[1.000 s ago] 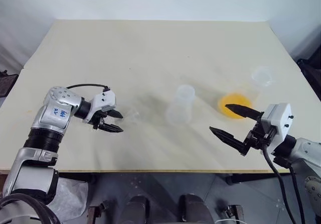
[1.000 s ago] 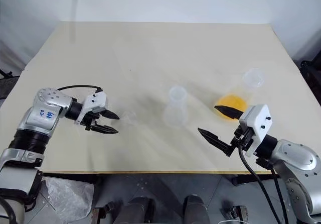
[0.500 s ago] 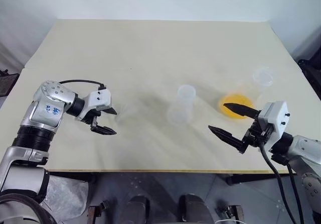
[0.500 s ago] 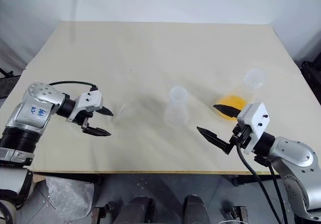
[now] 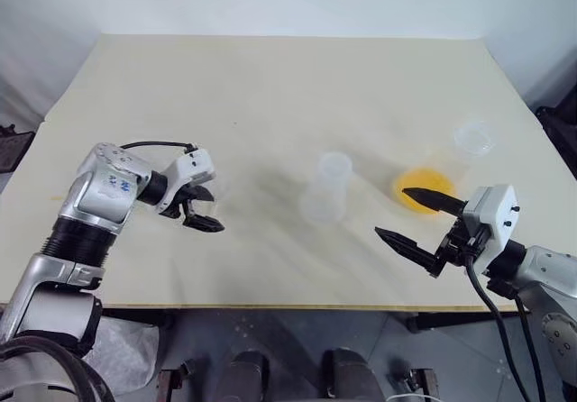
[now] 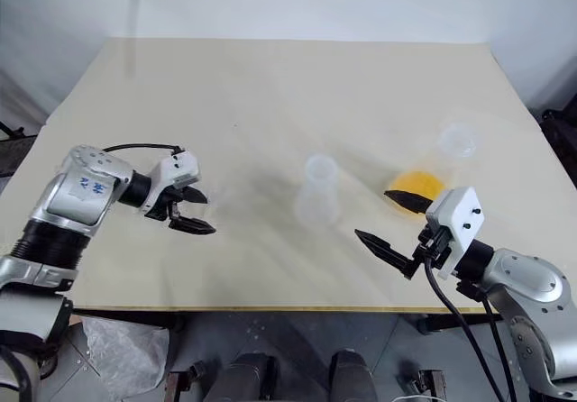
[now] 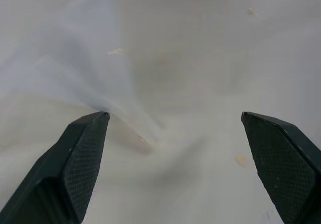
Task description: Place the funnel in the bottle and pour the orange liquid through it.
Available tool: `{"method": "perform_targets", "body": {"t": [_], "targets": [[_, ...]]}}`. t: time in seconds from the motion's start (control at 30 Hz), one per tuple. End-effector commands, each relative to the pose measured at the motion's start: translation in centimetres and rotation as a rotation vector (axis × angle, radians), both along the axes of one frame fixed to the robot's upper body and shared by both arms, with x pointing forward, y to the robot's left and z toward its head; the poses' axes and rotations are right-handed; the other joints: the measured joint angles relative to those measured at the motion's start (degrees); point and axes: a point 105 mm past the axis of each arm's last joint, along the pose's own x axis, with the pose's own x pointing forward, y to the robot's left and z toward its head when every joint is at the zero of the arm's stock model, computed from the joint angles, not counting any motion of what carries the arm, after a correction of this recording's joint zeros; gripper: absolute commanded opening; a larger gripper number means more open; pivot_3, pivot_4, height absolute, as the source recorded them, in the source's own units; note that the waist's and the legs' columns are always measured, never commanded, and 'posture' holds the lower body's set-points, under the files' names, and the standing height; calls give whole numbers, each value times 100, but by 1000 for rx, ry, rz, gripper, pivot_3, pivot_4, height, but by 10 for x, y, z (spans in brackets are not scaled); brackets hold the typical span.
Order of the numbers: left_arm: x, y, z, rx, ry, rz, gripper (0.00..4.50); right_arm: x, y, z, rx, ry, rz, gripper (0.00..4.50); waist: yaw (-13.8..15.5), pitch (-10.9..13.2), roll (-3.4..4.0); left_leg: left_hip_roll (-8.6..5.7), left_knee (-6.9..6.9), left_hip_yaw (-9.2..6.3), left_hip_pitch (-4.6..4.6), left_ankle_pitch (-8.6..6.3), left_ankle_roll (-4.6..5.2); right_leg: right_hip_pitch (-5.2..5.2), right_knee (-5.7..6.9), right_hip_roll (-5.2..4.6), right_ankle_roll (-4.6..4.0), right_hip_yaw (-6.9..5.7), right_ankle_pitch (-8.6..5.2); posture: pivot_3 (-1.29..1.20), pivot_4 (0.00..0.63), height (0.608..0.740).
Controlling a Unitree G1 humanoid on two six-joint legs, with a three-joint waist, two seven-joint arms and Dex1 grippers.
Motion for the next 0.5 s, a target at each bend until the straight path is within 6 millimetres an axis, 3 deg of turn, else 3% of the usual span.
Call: {"method": "perform_targets", "body": {"t": [0.03, 0.5], "targets": [[4, 3, 6, 86, -15, 99, 4483, -4, 2, 9, 0, -49, 9, 4500, -2, 0, 0, 0, -1, 0, 0, 0, 0, 0, 0, 0, 0, 0, 0, 0, 150, 740], [12, -27, 6, 111, -12, 173, 4483, -3, 5, 10, 0, -48, 28, 4500, 97, -1, 2, -3, 1, -2, 1, 0, 0, 3, -4, -1, 0, 9, 0, 0, 150, 740]]}}
